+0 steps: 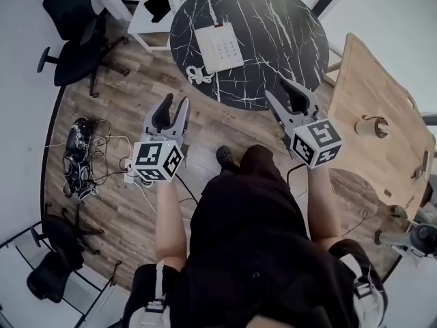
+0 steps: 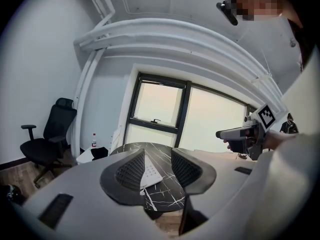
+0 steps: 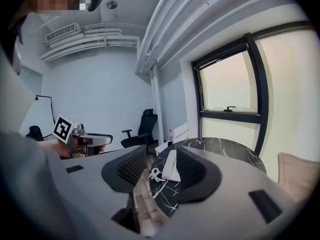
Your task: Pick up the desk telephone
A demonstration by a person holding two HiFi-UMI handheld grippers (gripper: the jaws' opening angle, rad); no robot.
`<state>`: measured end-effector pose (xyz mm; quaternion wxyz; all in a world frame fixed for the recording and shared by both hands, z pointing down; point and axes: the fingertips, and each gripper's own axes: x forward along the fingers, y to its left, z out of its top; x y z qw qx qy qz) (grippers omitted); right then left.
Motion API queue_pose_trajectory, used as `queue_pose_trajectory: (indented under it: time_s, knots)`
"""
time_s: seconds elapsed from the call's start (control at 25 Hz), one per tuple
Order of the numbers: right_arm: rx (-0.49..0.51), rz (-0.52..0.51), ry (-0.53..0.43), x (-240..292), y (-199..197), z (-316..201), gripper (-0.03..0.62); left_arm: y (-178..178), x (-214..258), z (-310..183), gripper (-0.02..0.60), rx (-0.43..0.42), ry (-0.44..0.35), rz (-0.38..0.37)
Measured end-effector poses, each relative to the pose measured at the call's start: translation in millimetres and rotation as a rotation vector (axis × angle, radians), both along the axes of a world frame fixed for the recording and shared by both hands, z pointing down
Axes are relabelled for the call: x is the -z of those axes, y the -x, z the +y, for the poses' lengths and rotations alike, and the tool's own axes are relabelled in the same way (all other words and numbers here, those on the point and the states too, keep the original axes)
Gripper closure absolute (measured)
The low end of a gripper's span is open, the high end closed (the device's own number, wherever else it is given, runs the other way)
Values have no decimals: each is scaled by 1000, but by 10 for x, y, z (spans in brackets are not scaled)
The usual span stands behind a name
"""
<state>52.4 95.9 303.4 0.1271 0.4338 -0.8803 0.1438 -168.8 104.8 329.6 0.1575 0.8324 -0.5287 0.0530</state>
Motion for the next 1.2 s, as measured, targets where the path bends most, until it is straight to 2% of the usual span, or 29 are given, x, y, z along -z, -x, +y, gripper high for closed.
queue_pose_trajectory:
  time_s: [0.44, 0.88, 1.2]
  knots:
    - [5, 32, 92, -352, 94, -249, 385, -33, -393, -213, 380, -39, 94, 11]
    - [69, 5, 170, -618, 352, -955, 338, 80, -554, -756, 331, -28, 172, -33]
    - [78, -1, 245, -949, 322, -1629, 338, -63, -833, -1300, 308, -52, 262, -44]
